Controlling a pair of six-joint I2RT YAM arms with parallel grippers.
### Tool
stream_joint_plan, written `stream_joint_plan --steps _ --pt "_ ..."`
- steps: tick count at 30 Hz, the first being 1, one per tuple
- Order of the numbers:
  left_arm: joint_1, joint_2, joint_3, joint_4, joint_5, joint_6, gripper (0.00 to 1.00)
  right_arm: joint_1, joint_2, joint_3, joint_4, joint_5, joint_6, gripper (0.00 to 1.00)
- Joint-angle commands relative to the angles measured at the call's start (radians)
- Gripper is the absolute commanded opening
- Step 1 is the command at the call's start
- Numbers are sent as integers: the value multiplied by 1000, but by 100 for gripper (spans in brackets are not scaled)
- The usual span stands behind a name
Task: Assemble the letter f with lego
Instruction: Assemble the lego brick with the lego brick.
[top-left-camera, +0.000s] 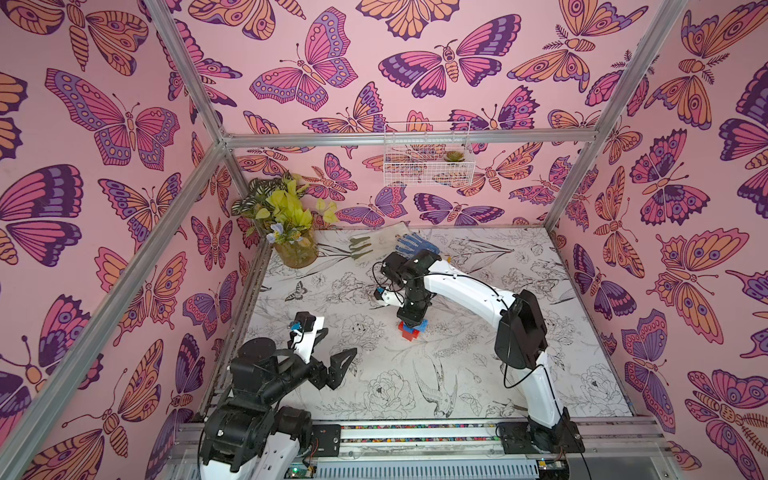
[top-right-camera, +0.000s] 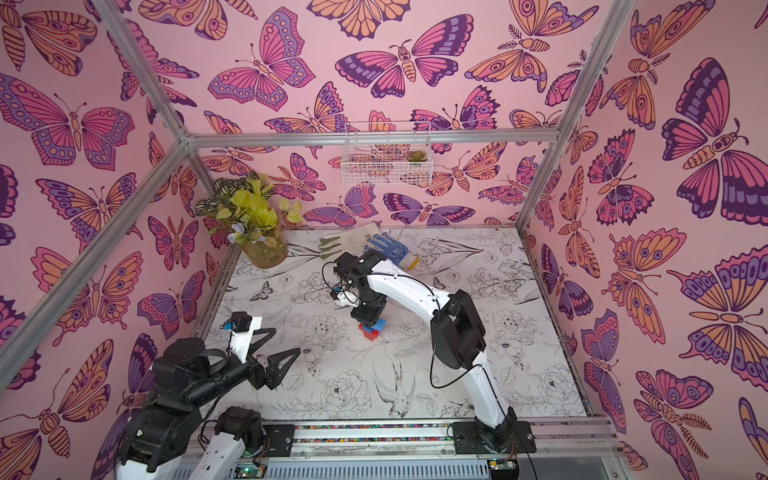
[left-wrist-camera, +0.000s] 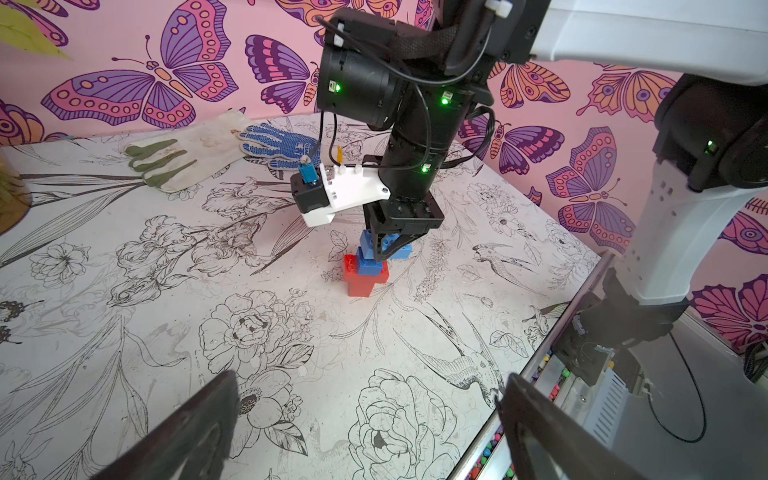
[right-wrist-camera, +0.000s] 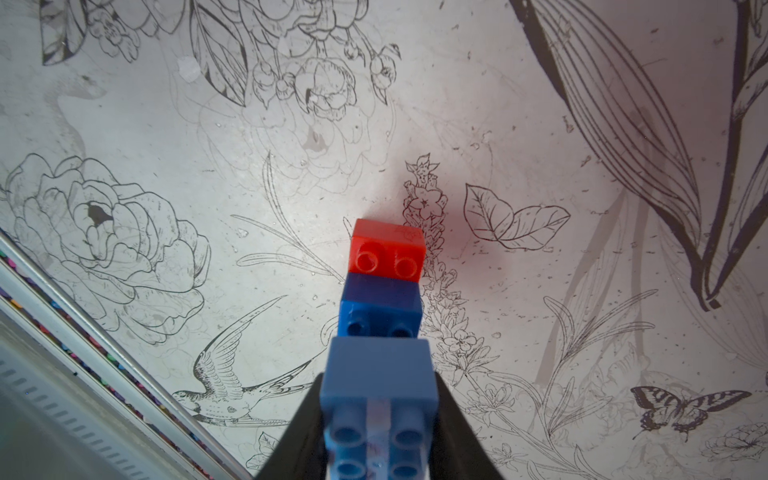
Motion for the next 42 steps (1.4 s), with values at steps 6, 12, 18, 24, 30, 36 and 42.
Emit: stream_joint_plan --steps 6,12,18,24,30,36,42 --pt "-5 -16 -12 14 7 0 99 1 16 16 -33 -3 33 12" --pt "-5 -16 -13 14 6 -1 99 1 26 16 -29 -6 40 12" --pt "-5 -17 -13 14 6 -2 99 1 38 22 -27 -8 49 12" --pt "-5 -16 -12 15 6 -2 99 1 45 29 -25 -9 53 12" --pt "-6 -17 -13 14 6 -2 99 1 54 38 -30 -14 55 12" --pt "-6 -19 -12 14 6 -1 99 1 66 39 -35 -16 57 12" --pt "-7 -19 -13 14 6 -2 99 2 68 33 -42 -7 61 12"
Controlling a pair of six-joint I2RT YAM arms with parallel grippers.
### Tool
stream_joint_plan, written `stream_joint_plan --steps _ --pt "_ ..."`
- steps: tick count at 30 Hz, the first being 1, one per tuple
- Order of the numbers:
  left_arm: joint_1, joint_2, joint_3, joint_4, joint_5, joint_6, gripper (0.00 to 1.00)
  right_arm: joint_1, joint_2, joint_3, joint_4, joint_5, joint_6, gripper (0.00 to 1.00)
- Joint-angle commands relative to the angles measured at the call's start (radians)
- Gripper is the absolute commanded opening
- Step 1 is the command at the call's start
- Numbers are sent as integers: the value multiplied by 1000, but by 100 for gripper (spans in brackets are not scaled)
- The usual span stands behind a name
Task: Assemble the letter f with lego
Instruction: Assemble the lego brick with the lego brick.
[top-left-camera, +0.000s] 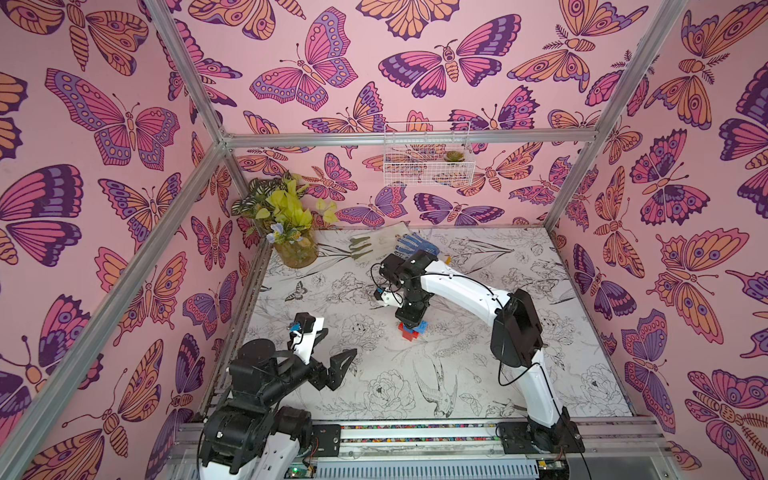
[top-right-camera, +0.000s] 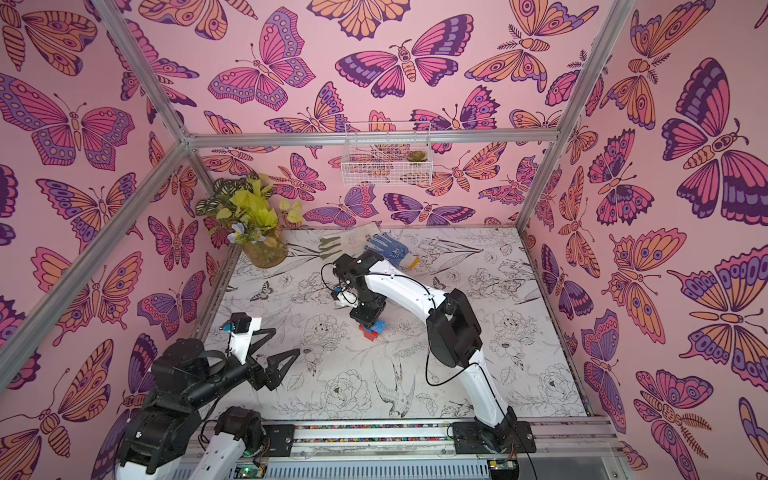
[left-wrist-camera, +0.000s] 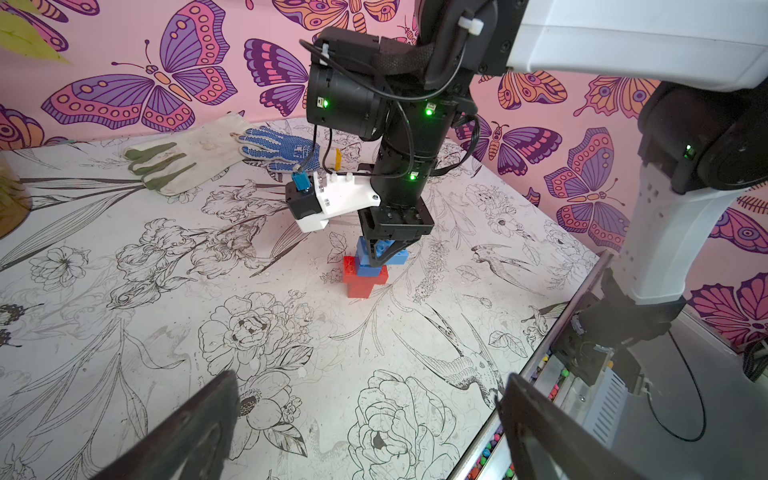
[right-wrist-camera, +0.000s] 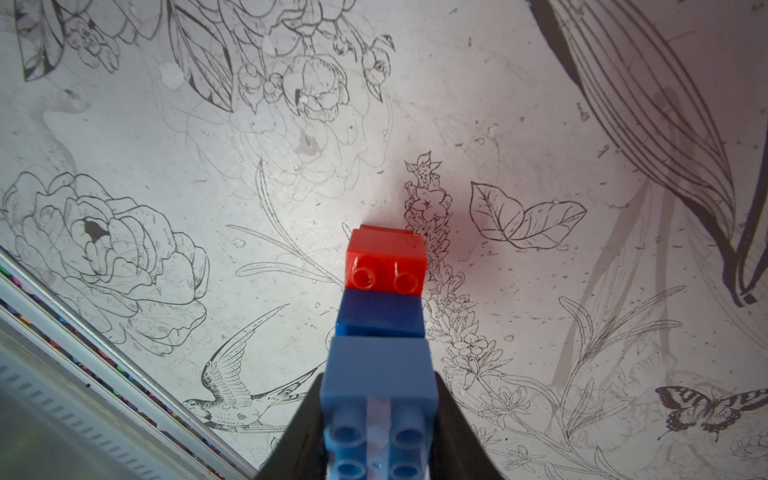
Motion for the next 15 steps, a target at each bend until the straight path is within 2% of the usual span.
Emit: stream_joint_plan --steps 1,15 --pt "-5 -10 -13 15 6 -1 99 1 29 8 -30 -1 17 12" --pt "-5 -9 -13 14 6 -1 99 1 -21 -34 -24 2 19 12"
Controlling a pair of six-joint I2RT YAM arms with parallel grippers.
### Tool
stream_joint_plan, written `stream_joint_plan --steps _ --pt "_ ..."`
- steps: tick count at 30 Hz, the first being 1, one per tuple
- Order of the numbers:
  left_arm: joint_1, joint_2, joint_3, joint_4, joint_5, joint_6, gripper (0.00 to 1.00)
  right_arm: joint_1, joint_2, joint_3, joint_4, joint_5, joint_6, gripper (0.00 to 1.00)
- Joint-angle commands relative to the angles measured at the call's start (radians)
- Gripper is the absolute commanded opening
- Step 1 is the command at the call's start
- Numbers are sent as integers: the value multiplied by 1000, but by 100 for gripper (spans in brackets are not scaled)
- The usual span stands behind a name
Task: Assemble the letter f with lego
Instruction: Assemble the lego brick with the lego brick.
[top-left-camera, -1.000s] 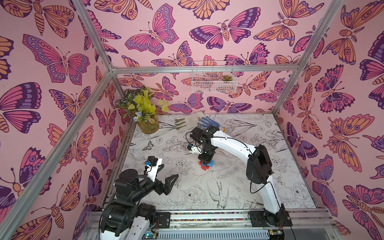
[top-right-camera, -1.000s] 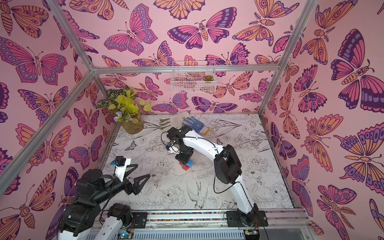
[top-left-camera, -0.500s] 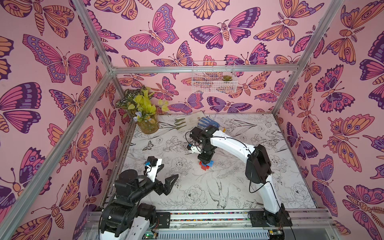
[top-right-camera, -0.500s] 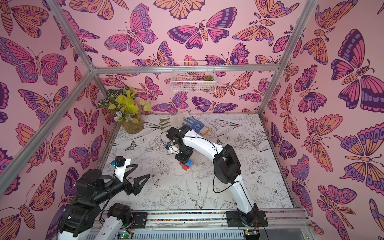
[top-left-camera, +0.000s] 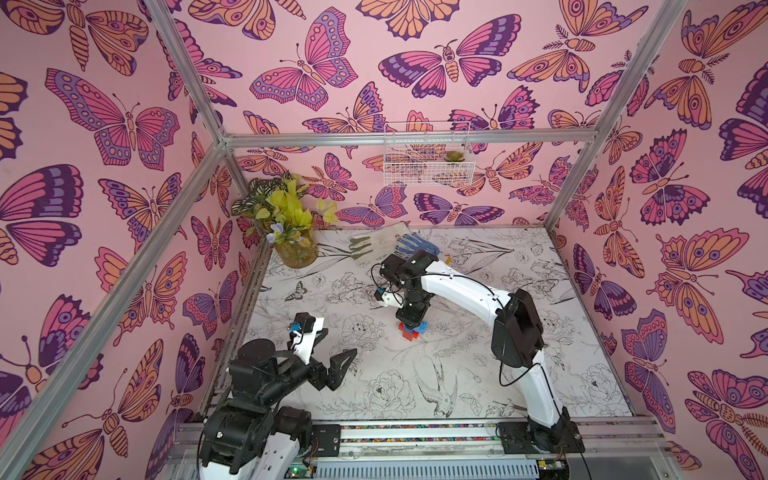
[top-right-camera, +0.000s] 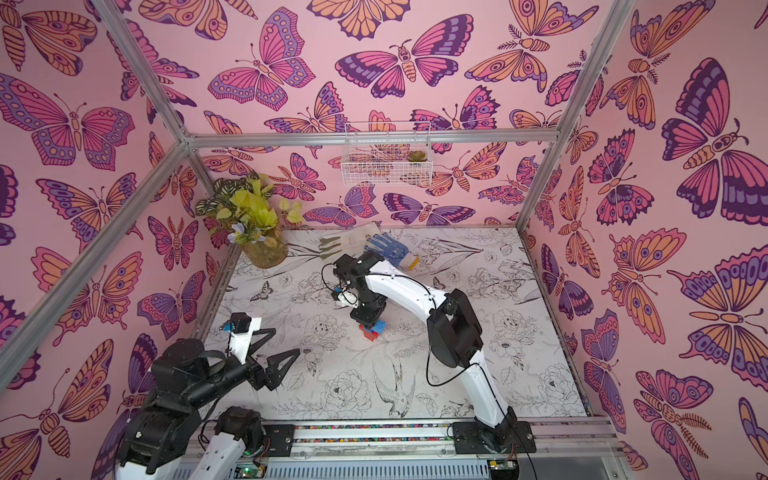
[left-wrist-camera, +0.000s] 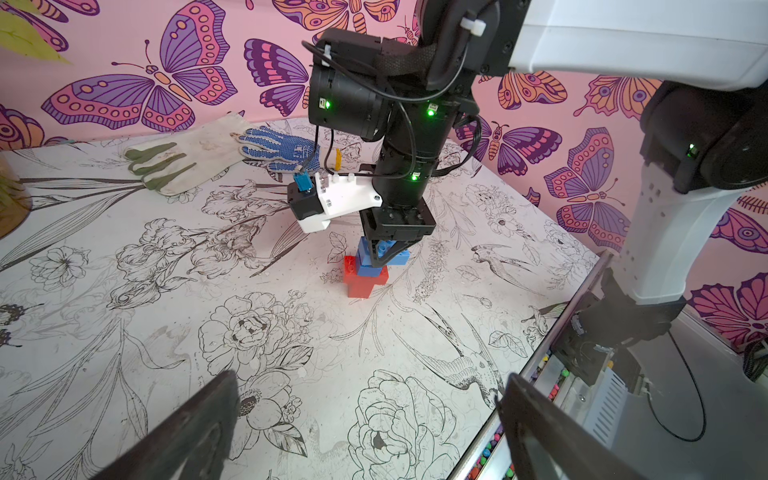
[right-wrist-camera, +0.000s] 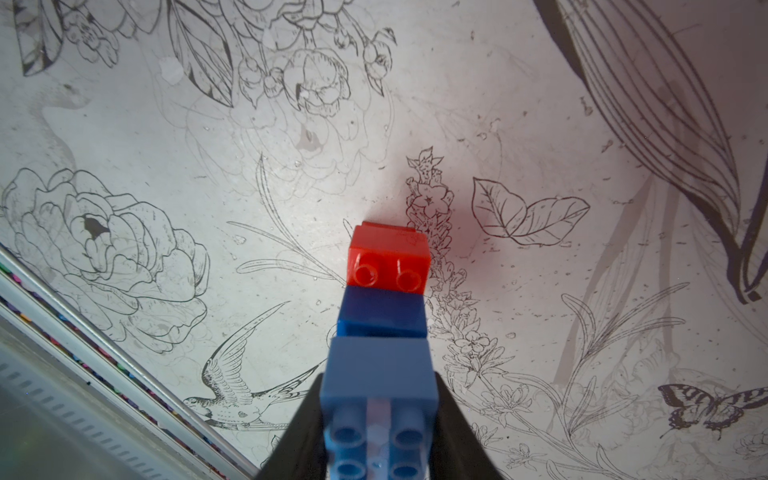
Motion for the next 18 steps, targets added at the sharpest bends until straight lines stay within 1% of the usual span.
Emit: stream_joint_plan --steps 1,9,18 --pt "-5 -8 -13 15 6 -1 99 1 -14 -20 -29 2 16 12" --pt "-5 -8 -13 15 6 1 99 1 -9 -20 -30 -2 28 12" --pt "-5 -11 -13 14 7 1 99 3 -13 -78 9 -11 79 11"
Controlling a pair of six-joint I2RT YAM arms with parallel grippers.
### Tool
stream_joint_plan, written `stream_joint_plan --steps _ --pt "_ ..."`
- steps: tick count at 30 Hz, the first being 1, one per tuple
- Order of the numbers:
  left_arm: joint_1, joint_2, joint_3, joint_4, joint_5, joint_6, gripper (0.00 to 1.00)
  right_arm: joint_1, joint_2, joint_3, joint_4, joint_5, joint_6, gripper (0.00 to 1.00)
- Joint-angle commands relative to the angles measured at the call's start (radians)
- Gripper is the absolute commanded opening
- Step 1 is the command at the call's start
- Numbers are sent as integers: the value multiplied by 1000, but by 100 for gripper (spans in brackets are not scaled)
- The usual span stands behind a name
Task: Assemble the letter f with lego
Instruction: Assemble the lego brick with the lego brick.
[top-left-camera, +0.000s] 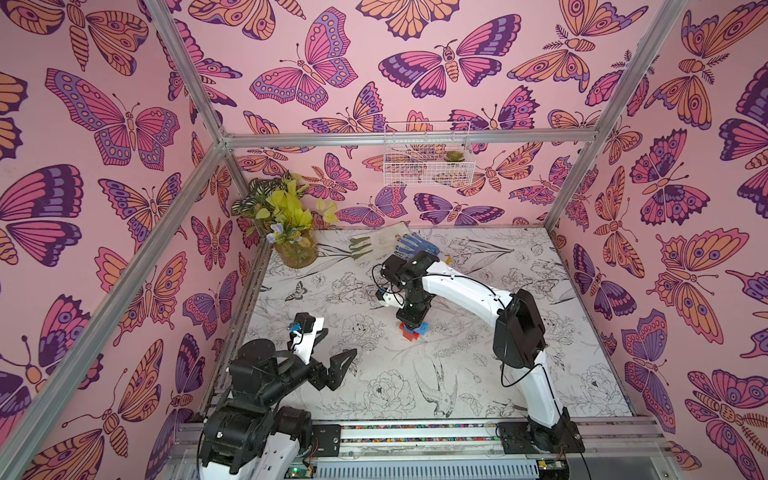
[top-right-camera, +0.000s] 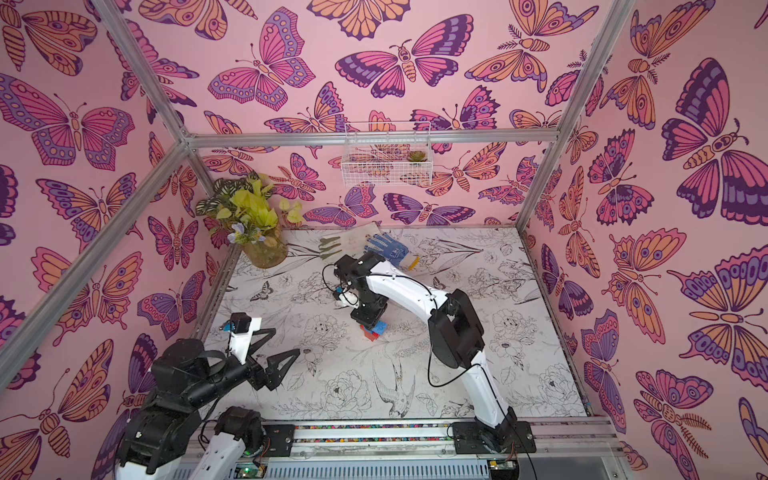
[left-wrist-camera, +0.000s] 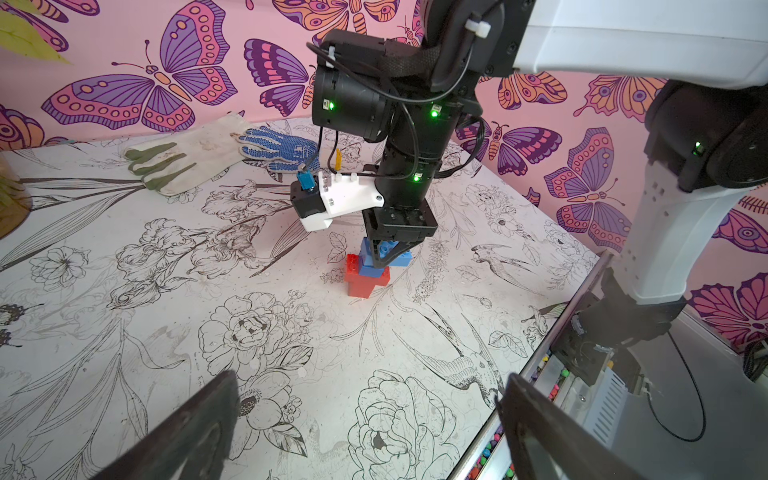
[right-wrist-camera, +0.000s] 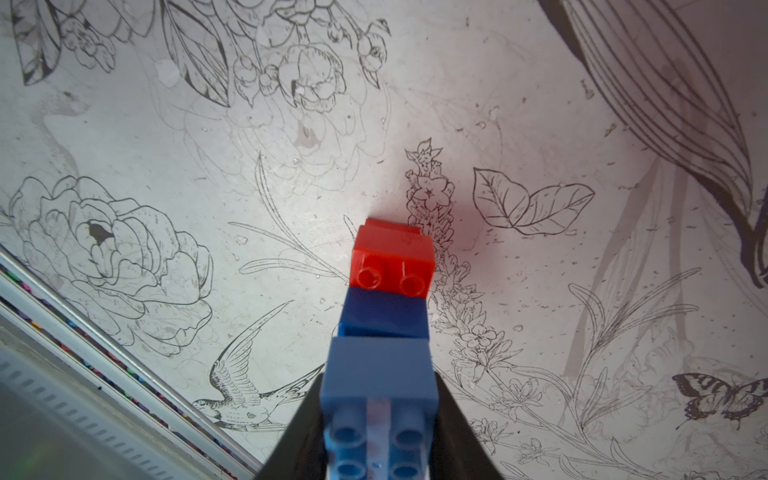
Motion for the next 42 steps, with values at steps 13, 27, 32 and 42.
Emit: stream_joint_plan --steps 13,27,32,42 --pt "-5 -11 -14 14 6 0 99 6 14 -115 43 -7 69 11" --pt "-7 -11 -13 14 6 -1 99 6 37 -103 19 -9 20 11" --pt "-7 -17 -15 13 5 -1 99 6 57 -46 -30 4 -13 11" --pt "-7 -19 -15 15 6 1 99 16 90 -23 -42 30 -25 10"
